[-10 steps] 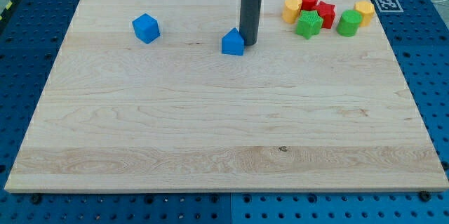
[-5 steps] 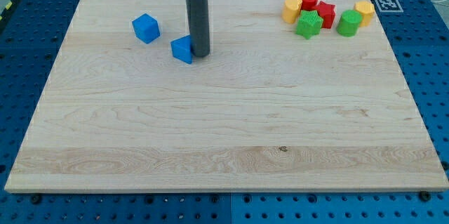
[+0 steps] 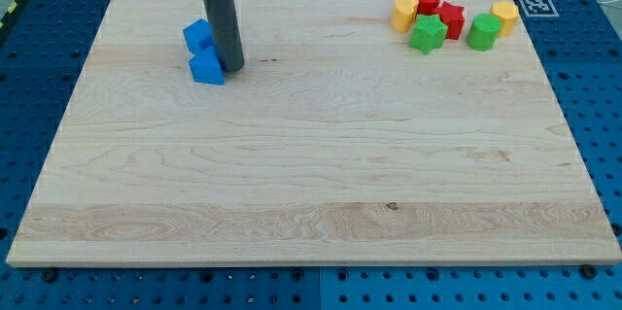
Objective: Move the blue triangle closer to the blue cube
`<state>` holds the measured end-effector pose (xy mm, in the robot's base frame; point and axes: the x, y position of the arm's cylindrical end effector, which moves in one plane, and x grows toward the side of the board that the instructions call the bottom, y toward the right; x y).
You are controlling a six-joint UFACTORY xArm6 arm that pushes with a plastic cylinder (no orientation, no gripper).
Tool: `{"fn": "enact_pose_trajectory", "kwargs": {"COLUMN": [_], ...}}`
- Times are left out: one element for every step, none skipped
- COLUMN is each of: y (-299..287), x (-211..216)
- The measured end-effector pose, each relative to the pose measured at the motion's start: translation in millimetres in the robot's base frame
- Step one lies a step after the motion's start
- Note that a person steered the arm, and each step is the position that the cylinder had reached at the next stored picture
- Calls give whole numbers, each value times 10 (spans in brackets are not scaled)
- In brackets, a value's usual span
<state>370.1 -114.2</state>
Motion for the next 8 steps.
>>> {"fn": "enact_pose_trajectory", "kwargs": {"y": [-45,-2,398,285,-123,-248,-248,-235], "x": [-1,40,211,540,643,527,295,186]}}
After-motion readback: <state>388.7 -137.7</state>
